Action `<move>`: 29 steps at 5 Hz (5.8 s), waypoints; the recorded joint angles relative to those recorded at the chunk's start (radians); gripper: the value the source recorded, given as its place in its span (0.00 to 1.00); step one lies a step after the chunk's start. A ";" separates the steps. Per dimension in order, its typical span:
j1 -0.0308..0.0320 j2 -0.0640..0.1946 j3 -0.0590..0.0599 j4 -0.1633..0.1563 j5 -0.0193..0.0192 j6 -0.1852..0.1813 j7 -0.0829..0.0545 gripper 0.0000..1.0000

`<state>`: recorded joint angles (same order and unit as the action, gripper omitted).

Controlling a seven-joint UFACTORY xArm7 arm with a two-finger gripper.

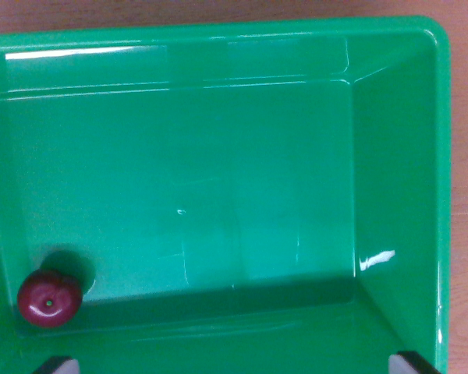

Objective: Pick fruit

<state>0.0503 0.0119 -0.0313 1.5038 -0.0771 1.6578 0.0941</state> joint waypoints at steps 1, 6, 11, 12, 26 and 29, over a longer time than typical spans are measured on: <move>0.0000 0.000 0.000 0.000 0.0000 0.000 0.000 0.00; 0.0028 0.003 0.002 -0.014 0.0028 -0.016 -0.005 0.00; 0.0096 0.010 0.006 -0.046 0.0095 -0.055 -0.017 0.00; 0.0142 0.015 0.010 -0.068 0.0141 -0.081 -0.025 0.00; 0.0625 0.066 0.042 -0.299 0.0620 -0.357 -0.109 0.00; 0.0703 0.075 0.048 -0.337 0.0698 -0.402 -0.123 0.00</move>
<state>0.1206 0.0865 0.0164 1.1670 -0.0073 1.2559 -0.0290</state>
